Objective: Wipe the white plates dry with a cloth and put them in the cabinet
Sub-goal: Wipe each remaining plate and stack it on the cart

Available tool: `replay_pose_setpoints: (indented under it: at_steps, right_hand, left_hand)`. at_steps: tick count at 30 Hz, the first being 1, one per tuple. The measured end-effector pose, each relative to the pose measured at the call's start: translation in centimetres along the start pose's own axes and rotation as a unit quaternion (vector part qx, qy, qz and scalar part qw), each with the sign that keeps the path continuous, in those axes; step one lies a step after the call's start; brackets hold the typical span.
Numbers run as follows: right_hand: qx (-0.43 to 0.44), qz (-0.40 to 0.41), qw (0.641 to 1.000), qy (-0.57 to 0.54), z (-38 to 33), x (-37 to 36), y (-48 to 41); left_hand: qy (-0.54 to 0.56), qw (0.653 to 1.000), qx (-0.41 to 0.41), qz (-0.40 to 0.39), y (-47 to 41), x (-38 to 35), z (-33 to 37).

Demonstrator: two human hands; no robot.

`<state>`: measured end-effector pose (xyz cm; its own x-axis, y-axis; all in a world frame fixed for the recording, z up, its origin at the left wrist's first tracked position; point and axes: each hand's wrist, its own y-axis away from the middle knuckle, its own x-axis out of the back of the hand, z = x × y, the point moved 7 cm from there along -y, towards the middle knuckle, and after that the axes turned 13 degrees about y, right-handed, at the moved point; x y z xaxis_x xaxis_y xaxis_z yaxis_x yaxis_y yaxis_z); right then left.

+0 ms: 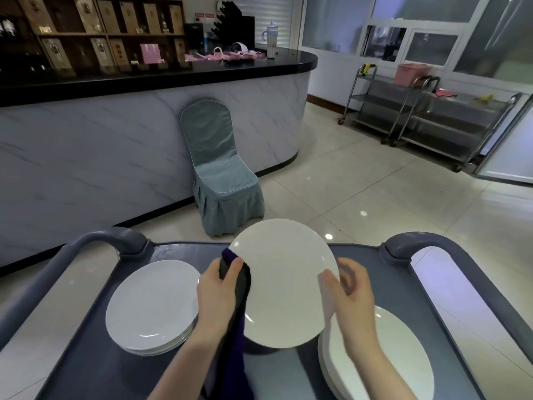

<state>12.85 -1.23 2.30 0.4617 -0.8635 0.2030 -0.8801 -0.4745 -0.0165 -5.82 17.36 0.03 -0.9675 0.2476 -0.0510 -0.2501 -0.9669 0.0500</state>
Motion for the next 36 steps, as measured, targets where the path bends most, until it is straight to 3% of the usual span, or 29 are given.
replay_pose_setpoints:
  at_steps: [3,5,7,11,16,19,22,25,29,34,36]
  right_hand:
    - [0.097,-0.113,0.977,0.153,-3.0,0.4,-2.1]
    - [0.149,-0.242,0.924,0.255,-4.1,-1.3,-1.9]
    - [0.183,-0.288,0.890,0.302,-4.3,-2.4,-1.4]
    - [0.200,-0.243,0.912,0.264,-4.1,-1.9,-1.6]
    - [0.115,-0.152,0.964,0.187,-2.3,0.1,-2.1]
    - [0.071,-0.097,0.984,0.130,-1.1,0.6,-1.1]
    - [0.072,-0.110,0.981,0.140,-0.8,0.0,-0.2]
    - [0.102,-0.173,0.965,0.166,-1.5,-1.4,0.2]
    - [0.155,-0.245,0.926,0.241,-2.2,-2.7,0.4]
    - [0.090,-0.065,0.986,0.122,-2.9,1.0,-1.5]
    - [0.072,-0.062,0.989,0.111,-2.8,0.7,-1.0]
  left_hand:
    - [-0.067,0.990,-0.079,-0.092,0.2,-0.9,2.0]
    - [-0.084,0.975,-0.100,-0.177,0.8,-2.5,2.6]
    - [-0.109,0.960,-0.098,-0.239,1.7,-3.9,2.4]
    - [-0.086,0.968,-0.063,-0.226,2.7,-3.8,1.4]
    - [-0.052,0.992,0.007,-0.113,3.5,-1.6,-1.5]
    - [-0.056,0.993,0.013,-0.100,2.9,-1.0,-1.9]
    - [-0.099,0.984,-0.034,-0.145,1.2,-1.2,0.4]
    - [-0.178,0.955,-0.078,-0.223,0.5,-2.2,1.8]
    - [-0.199,0.938,-0.051,-0.280,1.8,-3.1,0.9]
    - [-0.067,0.994,0.007,-0.089,2.7,-0.3,-1.0]
    - [-0.050,0.996,0.033,-0.070,2.9,0.2,-1.7]
